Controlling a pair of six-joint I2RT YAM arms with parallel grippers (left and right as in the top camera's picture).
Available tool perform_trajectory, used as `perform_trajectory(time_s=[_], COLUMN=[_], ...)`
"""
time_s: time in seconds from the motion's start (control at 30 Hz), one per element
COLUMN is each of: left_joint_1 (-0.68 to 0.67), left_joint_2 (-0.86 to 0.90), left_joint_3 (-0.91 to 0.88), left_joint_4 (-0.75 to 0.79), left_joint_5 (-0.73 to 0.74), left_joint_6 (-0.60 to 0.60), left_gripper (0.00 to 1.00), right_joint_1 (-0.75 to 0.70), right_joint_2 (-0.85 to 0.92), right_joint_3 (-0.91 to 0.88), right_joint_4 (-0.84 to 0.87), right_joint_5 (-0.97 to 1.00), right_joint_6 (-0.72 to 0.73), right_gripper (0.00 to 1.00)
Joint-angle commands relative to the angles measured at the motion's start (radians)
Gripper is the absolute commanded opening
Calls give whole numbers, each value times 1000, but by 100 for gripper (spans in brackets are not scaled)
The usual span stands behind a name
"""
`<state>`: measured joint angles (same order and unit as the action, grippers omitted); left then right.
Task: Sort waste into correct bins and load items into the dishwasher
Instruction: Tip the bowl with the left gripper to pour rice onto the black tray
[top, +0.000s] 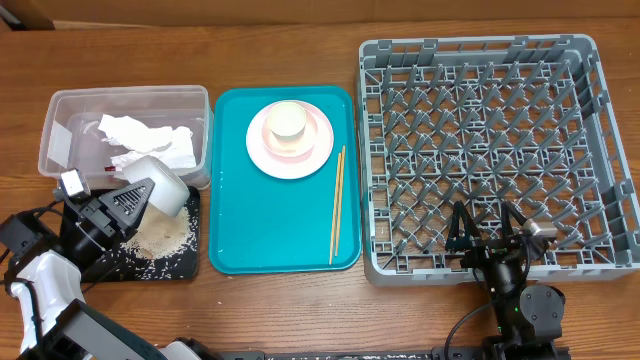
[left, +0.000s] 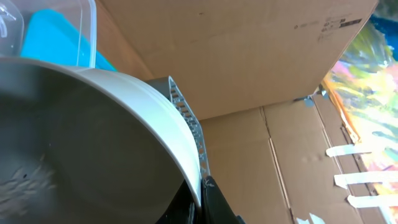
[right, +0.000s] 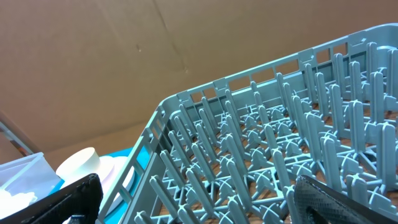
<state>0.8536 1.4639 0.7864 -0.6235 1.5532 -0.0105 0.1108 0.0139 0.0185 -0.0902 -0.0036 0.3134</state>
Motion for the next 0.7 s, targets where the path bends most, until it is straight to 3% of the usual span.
perform_trajectory(time_s=[0.0,0.53,0.67], left_joint_1=[5,4,3], left_joint_2=[-19,-19,-20], left_joint_3=[-6,-6,-6], left_joint_4=[13,-4,-72], left_joint_5=[29,5,29], left_joint_6=[-4,-16,-42], left_gripper=[4,4,4], right_joint_1=[-8,-8,-8], right_joint_2=[-7,-7,-7], right_joint_3=[-10,-10,-10], right_joint_4=[6,6,6], right_joint_5=[-5,-5,-5], right_joint_6=[-3,-3,-3], right_gripper=[100,100,100])
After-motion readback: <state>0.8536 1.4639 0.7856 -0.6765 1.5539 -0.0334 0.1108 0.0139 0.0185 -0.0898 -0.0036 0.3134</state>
